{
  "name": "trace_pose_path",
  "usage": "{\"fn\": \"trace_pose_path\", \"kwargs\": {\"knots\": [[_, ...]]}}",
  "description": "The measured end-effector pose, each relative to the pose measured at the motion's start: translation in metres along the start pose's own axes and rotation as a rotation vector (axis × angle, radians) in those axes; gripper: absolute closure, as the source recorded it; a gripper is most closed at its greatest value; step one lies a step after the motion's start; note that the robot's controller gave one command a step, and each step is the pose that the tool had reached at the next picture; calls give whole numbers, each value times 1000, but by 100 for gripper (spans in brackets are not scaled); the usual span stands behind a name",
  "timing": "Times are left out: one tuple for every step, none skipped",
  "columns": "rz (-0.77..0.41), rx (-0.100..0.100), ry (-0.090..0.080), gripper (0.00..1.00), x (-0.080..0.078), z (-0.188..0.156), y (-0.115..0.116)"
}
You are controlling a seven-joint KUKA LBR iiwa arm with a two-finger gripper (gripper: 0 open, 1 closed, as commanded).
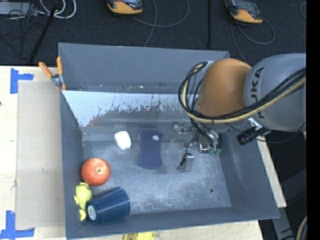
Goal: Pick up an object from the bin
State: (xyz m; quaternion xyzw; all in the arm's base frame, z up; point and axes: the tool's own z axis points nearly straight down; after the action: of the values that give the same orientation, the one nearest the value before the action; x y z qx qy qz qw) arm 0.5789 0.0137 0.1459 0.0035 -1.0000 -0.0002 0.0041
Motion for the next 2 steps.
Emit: {"fn": "trace_pose_path", "kwargs": {"knots": [[0, 0, -7, 0, -2, -5, 0], [12, 2, -6, 0, 14, -31, 50]]}}
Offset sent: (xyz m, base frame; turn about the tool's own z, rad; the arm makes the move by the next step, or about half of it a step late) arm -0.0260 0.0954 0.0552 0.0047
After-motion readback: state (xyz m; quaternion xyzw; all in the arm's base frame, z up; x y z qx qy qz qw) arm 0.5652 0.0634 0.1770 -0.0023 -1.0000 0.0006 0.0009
